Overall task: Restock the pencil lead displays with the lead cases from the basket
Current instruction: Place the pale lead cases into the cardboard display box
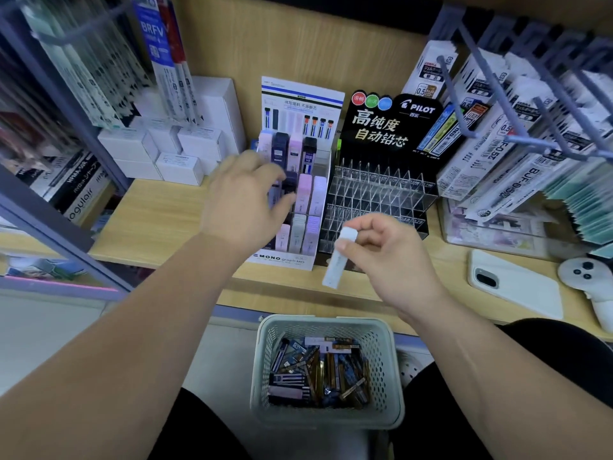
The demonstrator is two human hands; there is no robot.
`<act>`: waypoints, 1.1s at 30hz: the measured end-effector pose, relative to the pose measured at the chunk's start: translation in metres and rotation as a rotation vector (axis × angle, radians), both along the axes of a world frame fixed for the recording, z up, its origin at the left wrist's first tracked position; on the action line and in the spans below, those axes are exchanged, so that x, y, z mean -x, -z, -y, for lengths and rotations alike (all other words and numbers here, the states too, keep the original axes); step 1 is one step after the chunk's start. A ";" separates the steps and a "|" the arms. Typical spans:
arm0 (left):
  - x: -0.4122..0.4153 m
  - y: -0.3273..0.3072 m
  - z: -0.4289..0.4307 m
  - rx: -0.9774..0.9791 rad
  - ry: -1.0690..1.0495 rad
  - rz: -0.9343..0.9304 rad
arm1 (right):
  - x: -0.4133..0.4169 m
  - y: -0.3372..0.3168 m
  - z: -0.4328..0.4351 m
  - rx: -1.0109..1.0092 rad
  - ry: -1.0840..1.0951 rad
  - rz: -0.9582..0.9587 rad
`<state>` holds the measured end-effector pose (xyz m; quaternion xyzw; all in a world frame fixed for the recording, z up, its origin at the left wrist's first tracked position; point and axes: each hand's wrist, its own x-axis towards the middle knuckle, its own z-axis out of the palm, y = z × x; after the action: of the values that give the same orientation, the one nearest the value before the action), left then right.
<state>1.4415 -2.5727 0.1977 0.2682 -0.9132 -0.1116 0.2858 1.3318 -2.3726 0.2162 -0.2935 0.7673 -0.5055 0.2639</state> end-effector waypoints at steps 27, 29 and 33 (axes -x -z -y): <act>-0.049 0.017 0.021 -0.297 0.113 0.286 | 0.002 0.033 0.074 -0.176 -0.144 -0.576; -0.050 0.016 0.020 -0.321 0.126 0.288 | 0.002 0.033 0.075 -0.181 -0.156 -0.589; -0.052 0.016 0.017 -0.356 0.144 0.315 | 0.000 0.036 0.076 -0.210 -0.182 -0.694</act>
<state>1.4934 -2.5898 0.1815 0.2626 -0.9292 -0.2476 0.0795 1.3320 -2.4488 0.1798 -0.4856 0.8296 -0.2690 0.0605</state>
